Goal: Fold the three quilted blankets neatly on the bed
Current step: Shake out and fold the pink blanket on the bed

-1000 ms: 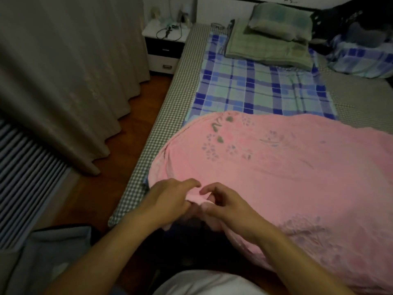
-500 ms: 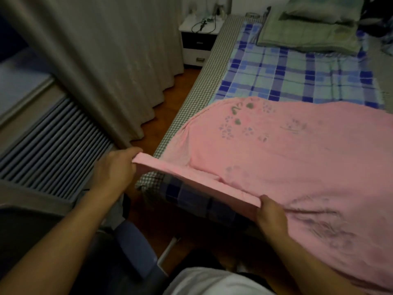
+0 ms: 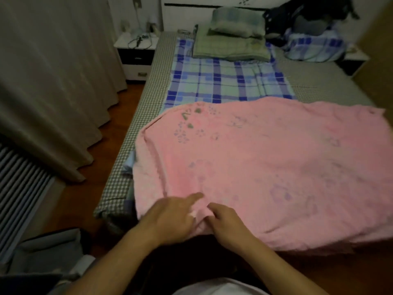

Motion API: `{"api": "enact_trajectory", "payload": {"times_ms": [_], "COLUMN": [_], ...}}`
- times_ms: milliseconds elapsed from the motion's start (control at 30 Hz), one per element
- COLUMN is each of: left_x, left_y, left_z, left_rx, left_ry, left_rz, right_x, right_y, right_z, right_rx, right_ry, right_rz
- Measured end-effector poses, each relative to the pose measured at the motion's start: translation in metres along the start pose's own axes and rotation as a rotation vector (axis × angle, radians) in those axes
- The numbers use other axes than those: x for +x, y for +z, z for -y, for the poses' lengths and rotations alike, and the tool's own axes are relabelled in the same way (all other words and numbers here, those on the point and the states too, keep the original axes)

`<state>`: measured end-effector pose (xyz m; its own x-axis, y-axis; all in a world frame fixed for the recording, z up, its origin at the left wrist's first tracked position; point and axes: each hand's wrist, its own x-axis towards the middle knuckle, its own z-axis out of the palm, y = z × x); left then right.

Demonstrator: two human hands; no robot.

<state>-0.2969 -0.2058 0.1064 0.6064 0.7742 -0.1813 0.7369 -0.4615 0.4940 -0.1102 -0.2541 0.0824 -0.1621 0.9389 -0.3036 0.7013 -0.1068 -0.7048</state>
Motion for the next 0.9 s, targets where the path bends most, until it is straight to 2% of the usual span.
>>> {"api": "enact_trajectory", "payload": {"times_ms": [33,67,100,200,300,367,467,533,667,733,800,833,900], "left_x": [0.0,0.0,0.002,0.018,0.028,0.029,0.022,0.016,0.001,0.004,0.021,0.031,0.054], "left_y": [0.008,0.016,0.021,0.024,0.014,-0.001,-0.015,-0.021,-0.047,-0.049,-0.037,-0.028,-0.007], "left_z": [-0.01,-0.018,-0.025,-0.029,-0.023,-0.014,-0.006,-0.001,0.02,0.02,0.008,-0.002,-0.03], "left_rx": [0.047,0.08,0.087,0.025,0.128,0.27,0.452,0.516,0.531,0.496,0.478,0.481,0.453], "left_ry": [-0.001,0.006,-0.006,-0.129,-0.211,-0.269,-0.317,-0.333,-0.478,-0.517,-0.499,-0.462,-0.331], "left_rz": [0.139,0.226,0.246,0.164,-0.012,-0.133,-0.182,-0.18,-0.205,-0.189,-0.222,-0.248,-0.258], "right_x": [-0.001,-0.002,-0.005,-0.016,-0.016,-0.011,-0.012,-0.019,-0.049,-0.059,-0.054,-0.049,-0.041], "right_y": [-0.004,-0.01,-0.016,-0.028,-0.025,-0.024,-0.047,-0.077,-0.164,-0.198,-0.205,-0.197,-0.162], "right_z": [-0.002,-0.004,-0.006,-0.007,-0.036,-0.078,-0.133,-0.161,-0.225,-0.242,-0.226,-0.212,-0.185], "right_rx": [0.09,0.151,0.15,0.162,-0.056,-0.241,-0.305,-0.376,-0.275,-0.207,-0.09,-0.088,-0.152], "right_ry": [0.047,0.055,0.033,-0.058,-0.048,0.09,0.394,0.417,0.686,0.77,0.775,0.71,0.495], "right_rz": [-0.108,-0.146,-0.147,-0.048,-0.12,-0.226,-0.45,-0.559,-0.867,-0.972,-0.927,-0.837,-0.512]}}
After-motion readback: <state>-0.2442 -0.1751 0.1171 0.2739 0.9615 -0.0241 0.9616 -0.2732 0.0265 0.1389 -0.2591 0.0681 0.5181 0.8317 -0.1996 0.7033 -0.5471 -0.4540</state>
